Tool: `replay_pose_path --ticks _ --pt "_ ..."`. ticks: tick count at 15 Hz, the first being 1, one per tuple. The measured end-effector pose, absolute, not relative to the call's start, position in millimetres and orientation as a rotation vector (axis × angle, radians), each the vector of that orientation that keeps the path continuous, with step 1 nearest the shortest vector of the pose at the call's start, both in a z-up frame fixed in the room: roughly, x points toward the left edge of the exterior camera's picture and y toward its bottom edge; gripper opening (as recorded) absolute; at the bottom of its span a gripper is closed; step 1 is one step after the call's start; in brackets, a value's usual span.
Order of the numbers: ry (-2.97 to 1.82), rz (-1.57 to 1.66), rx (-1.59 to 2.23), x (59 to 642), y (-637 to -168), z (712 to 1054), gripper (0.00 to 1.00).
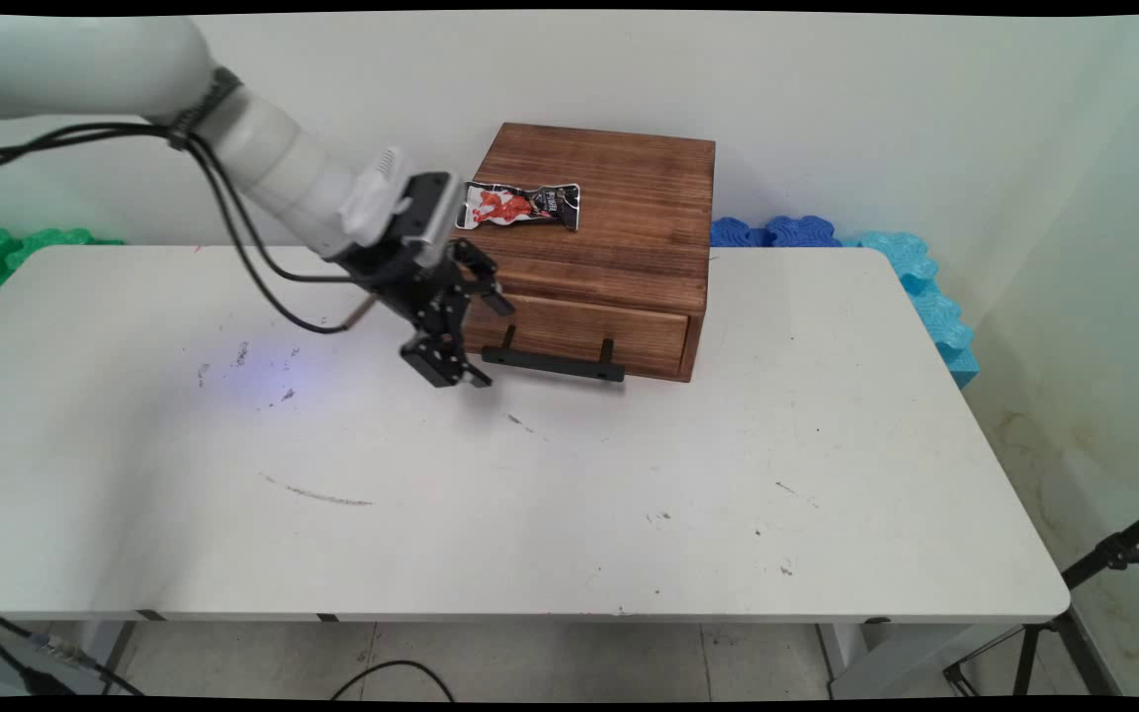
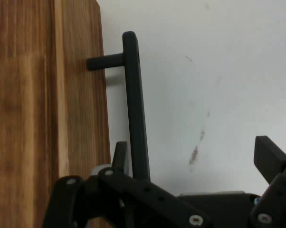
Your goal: Open the drawer
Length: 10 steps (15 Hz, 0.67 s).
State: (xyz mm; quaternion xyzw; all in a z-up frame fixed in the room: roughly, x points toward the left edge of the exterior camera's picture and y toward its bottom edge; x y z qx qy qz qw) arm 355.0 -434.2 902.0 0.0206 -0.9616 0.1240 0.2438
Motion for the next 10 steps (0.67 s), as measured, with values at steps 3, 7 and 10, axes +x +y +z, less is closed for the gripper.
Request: replay_pose_path --ticks 3,7,10 --pt "-2.661 0.38 0.047 331 -440 888 1.0" --pt "-2.703 0.415 0.063 308 -446 870 1.0" --pt "-2.727 0.427 0.095 296 -449 858 1.0"
